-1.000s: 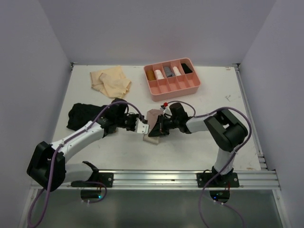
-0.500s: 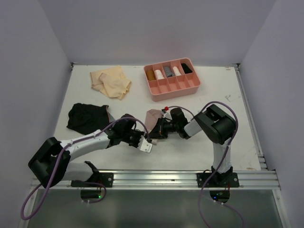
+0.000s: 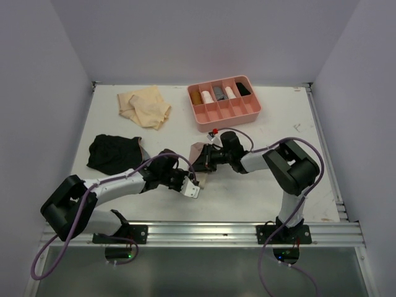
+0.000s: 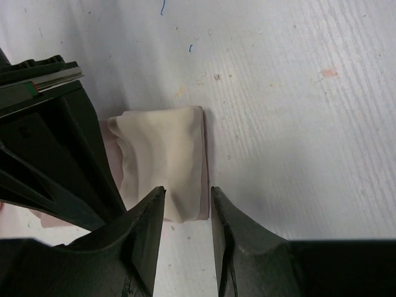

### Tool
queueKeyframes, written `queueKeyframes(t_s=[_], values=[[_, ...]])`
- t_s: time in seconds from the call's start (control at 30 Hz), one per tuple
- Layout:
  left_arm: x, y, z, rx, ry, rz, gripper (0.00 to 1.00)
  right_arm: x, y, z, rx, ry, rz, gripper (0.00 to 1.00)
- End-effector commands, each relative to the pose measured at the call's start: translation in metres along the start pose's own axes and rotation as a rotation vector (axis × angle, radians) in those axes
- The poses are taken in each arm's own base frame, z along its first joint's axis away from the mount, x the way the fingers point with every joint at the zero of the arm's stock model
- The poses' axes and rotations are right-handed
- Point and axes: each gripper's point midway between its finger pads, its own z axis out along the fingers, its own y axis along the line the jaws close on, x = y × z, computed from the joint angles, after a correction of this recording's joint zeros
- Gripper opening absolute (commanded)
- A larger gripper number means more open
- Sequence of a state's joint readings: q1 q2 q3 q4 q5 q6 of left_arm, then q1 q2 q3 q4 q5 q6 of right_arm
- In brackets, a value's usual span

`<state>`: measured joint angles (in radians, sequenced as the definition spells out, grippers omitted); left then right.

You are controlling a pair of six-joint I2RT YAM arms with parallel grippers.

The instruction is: Roll the underwear

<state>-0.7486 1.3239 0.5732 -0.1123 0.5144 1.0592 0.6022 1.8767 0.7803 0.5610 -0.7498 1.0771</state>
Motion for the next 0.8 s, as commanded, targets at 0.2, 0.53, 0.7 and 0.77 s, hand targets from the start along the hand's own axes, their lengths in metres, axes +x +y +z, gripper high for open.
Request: queueKeyframes(t_s=[0.2, 0.53, 0.7, 0.77], values=[[0.01, 0.003, 0.015, 0.008, 0.02, 0.019, 0.4, 0.002, -0.04, 0.014, 0.125, 0.053, -0.004, 0.15], [0.02, -0.011, 0.018, 0.099, 0.067, -0.042, 0.24, -0.022, -0.008, -0.004, 0.109, 0.005, -0.118, 0.18], [0.025, -0.022, 0.018, 0.19, 0.115, -0.134, 0.09, -0.033, 0.02, -0.048, 0.196, -0.038, -0.335, 0.26], [0.025, -0.02, 0.018, 0.198, 0.119, -0.168, 0.01, -0.034, 0.029, -0.063, 0.238, -0.049, -0.41, 0.28]])
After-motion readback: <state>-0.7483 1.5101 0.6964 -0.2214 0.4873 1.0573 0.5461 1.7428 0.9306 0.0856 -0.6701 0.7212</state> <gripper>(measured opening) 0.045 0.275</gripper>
